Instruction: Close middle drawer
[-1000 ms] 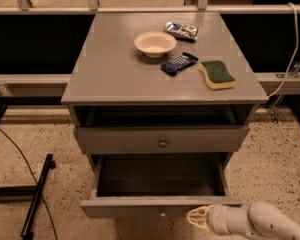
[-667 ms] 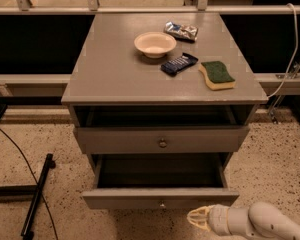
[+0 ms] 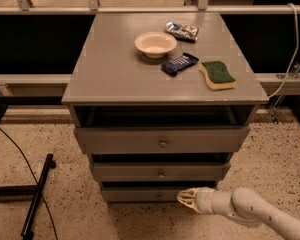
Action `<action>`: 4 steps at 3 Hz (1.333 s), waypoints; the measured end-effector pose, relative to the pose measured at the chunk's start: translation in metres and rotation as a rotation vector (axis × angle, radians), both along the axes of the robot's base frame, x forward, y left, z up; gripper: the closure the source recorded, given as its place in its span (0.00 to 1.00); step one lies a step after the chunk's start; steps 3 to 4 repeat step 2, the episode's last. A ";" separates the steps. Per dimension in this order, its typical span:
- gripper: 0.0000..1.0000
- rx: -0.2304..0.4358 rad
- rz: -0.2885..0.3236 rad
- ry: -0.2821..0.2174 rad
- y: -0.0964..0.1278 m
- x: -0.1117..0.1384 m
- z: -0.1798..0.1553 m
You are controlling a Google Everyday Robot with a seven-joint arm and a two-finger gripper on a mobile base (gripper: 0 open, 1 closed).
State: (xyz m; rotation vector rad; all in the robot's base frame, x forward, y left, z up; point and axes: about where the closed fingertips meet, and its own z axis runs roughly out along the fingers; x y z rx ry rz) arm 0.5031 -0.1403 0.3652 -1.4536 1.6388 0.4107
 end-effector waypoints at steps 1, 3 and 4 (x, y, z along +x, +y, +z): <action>1.00 0.000 0.000 0.000 0.000 0.000 0.000; 0.82 0.002 0.003 0.001 0.002 0.000 -0.001; 0.82 0.002 0.003 0.001 0.002 0.000 -0.001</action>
Offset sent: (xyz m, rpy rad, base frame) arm 0.0000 0.0000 0.0000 0.0000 0.0000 0.0000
